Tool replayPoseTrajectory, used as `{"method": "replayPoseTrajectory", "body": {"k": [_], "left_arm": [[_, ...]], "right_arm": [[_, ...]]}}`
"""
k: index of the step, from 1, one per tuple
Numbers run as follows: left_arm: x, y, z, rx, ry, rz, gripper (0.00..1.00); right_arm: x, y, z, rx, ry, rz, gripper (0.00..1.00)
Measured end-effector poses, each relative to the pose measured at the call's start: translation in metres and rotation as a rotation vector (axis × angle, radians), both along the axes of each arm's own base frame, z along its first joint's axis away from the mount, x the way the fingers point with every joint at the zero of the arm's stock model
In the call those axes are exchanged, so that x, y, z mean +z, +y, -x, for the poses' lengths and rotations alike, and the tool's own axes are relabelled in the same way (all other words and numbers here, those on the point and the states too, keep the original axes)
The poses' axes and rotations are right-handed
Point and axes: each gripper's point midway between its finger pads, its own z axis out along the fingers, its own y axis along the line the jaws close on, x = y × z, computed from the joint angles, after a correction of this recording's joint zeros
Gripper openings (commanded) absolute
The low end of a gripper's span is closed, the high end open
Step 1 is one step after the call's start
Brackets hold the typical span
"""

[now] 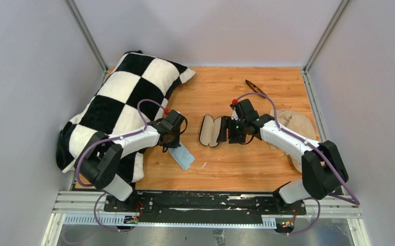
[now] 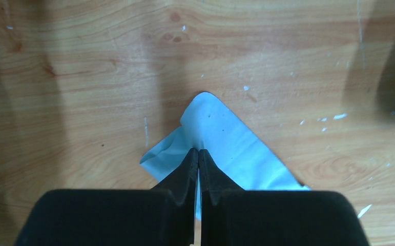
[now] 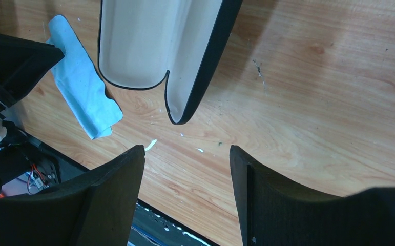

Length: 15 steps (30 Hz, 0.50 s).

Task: Organize the sunglasses
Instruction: Move the sunglasses case at the center of the board.

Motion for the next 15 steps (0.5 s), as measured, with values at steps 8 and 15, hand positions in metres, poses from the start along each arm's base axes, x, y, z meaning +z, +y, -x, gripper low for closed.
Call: {"method": "replayPoseTrajectory", "body": {"k": [8,15], "left_arm": [[0.002,-0.016,-0.011,-0.038,0.001,0.032,0.0],[0.022,-0.027,-0.012,-0.07,-0.032,0.105,0.0]], "right_arm": [[-0.012,0.007,-0.014,-0.009,0.02,0.016,0.66],[-0.024,0.013,-0.028,-0.029,0.037,0.029,0.44]]}}
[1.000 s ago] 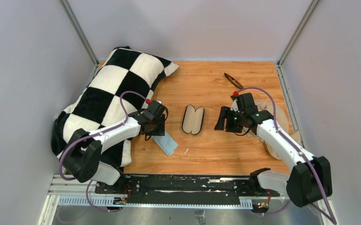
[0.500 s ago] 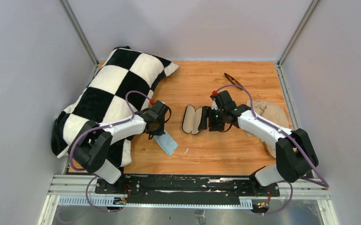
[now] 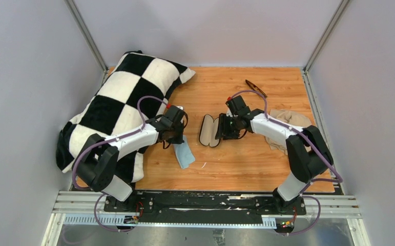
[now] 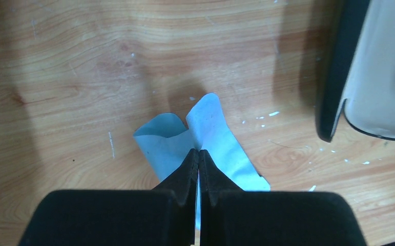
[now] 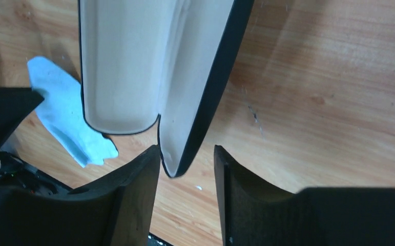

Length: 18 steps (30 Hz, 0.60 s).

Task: Organize the sunglasses
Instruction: Move the sunglasses case at the center of the board.

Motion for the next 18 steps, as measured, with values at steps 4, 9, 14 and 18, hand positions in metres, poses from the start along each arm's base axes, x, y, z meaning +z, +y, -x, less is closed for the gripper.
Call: {"method": "replayPoseTrajectory", "body": {"k": [4,9,14,18], "left_arm": [[0.006,-0.007,-0.002,-0.017,-0.008,0.03,0.0],[0.007,-0.012,0.0,-0.034,0.002,0.053,0.0],[0.008,-0.02,0.003,-0.064,0.015,0.089,0.0],[0.009,-0.03,0.008,-0.115,0.03,0.118,0.0]], "right_arm": [[-0.011,0.005,-0.006,-0.01,0.021,0.002,0.28],[-0.017,0.001,-0.012,-0.042,0.039,0.002,0.01],[-0.015,-0.011,-0.028,-0.114,0.032,-0.017,0.0],[-0.014,-0.031,-0.048,-0.203,0.017,-0.009,0.0]]}}
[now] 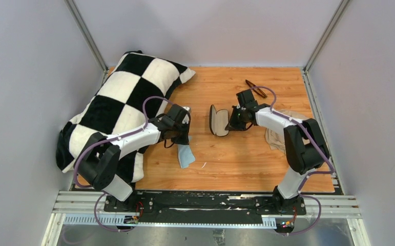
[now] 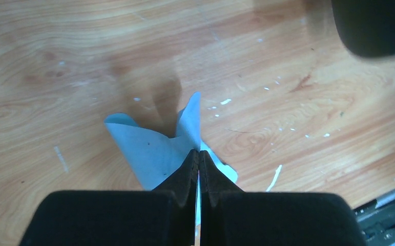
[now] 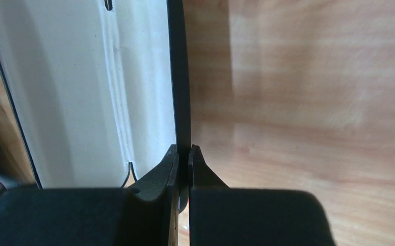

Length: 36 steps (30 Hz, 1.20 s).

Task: Organize the sunglasses
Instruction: Move the sunglasses case at the center of the board.

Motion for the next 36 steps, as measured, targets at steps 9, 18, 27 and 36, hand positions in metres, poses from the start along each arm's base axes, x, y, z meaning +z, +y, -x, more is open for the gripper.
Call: {"method": "replayPoseTrajectory", "body": {"k": [9,18,27,36], "left_arm": [[0.018,-0.044,0.023,-0.199,0.003,0.09,0.0],[0.043,-0.072,0.037,-0.342,-0.006,0.191,0.0],[0.024,-0.144,0.06,-0.523,0.068,0.235,0.35],[0.031,-0.18,0.066,-0.59,0.062,0.214,0.63]], "right_arm": [[-0.004,-0.017,-0.063,-0.133,-0.024,0.014,0.51],[0.024,-0.035,-0.065,-0.138,-0.079,0.021,0.69],[0.078,-0.092,0.008,-0.176,-0.217,0.016,0.69],[0.058,-0.114,0.084,-0.178,-0.158,0.03,0.69]]}}
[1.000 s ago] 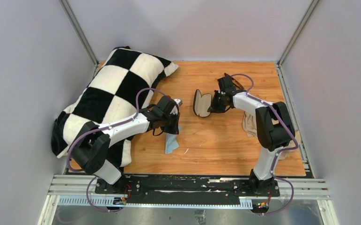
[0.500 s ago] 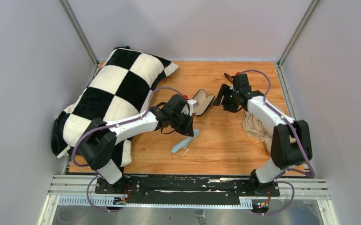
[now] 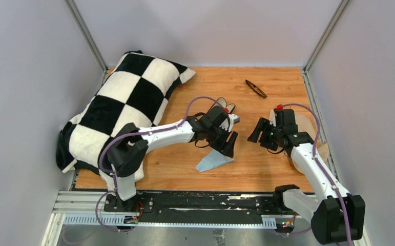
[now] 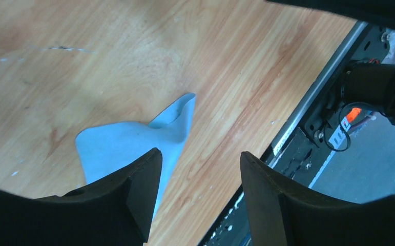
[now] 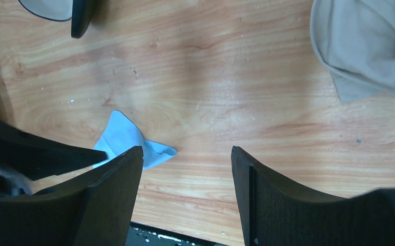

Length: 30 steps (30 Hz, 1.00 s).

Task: Organize the sunglasses
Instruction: Move the sunglasses case at the center of the board.

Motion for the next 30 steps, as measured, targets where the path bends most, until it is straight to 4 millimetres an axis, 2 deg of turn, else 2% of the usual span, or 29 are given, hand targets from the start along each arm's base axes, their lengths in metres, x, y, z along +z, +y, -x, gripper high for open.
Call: {"method": "replayPoseTrajectory", "body": {"k": [4,6,8,12,17,24,28,30], "left_arm": [[0.029,0.014,-0.008,0.072,-0.065,0.013,0.59],[0.043,0.029,-0.013,0.147,-0.09,0.02,0.57],[0.047,0.049,-0.017,0.234,-0.097,0.006,0.54],[0.02,0.087,-0.01,0.372,-0.055,-0.069,0.52],[-0.021,0.128,0.014,0.471,0.017,-0.182,0.51],[-0.031,0.147,0.022,0.562,0.036,-0.201,0.44],[-0.043,0.161,0.029,0.623,0.066,-0.218,0.45],[-0.044,0.173,0.033,0.668,0.082,-0.215,0.46]], "right_arm": [[-0.004,0.004,0.007,0.022,0.026,-0.008,0.67],[-0.009,0.011,0.011,0.051,0.047,-0.005,0.65],[-0.014,0.025,0.018,0.106,0.072,0.001,0.63],[-0.025,0.058,0.038,0.235,0.119,0.014,0.54],[-0.039,0.073,0.049,0.279,0.169,0.025,0.49],[-0.046,0.087,0.055,0.347,0.171,0.072,0.45],[-0.045,0.114,0.054,0.449,0.164,0.132,0.43],[-0.042,0.133,0.048,0.504,0.143,0.166,0.41]]}}
